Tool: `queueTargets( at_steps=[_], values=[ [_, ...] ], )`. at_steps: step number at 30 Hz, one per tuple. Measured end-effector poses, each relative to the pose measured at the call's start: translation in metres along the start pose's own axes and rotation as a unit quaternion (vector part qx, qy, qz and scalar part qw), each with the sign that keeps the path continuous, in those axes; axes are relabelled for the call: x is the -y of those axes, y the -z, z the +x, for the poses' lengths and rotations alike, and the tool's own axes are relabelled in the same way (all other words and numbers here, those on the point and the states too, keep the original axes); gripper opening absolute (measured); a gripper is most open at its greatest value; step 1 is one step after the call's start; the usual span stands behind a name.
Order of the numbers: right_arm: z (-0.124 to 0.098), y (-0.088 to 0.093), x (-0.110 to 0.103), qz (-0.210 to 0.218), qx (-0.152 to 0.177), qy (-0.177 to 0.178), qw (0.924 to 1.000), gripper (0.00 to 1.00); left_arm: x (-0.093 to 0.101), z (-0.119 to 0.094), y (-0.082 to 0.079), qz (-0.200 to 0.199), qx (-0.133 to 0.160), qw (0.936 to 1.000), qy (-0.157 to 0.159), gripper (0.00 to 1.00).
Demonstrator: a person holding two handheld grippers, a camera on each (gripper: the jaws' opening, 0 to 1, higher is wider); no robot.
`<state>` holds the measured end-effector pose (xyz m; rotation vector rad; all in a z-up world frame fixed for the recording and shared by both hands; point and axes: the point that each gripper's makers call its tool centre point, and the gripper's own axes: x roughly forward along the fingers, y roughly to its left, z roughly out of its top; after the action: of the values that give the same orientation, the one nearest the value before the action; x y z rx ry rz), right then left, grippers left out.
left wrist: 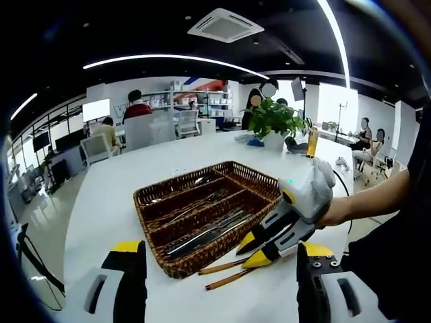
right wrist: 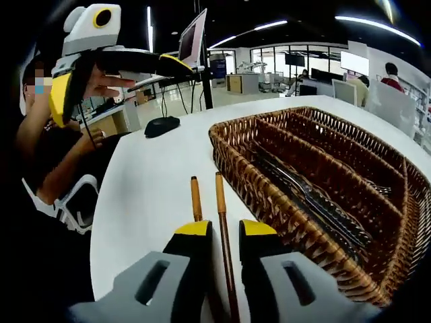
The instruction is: Arrange the knives, forks, and spoons in their matching storage slots by inserting each utensil handle-first until every utensil is classified and aligned in the correct compartment
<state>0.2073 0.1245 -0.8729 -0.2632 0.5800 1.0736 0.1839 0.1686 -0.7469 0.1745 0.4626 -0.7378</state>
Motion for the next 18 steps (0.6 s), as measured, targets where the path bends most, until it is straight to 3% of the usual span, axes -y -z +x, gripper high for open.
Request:
queueTargets(
  at_steps=[7,12,18],
  values=[
    [0.0006,-0.0029,0.0027,0.001,0.008,0.005,1.0,0.09,-0.0005,0.0006,0.0035,-0.005,-0.003,1.0,0.002,0.96],
    [-0.001,-0.0009,0.0017,-0.024,-0.003,0.016,0.9996,0.05,-0.0011,0.0014,0.005,-0.005,-0.006,1.0,0.002,0.96],
    [0.0002,-0.0002,0.0005,-0.032,-0.004,0.006,0.9995,0.03,-0.0017,0.0028,0.0064,-0.001,-0.01,1.0,0.001,0.96]
  ],
)
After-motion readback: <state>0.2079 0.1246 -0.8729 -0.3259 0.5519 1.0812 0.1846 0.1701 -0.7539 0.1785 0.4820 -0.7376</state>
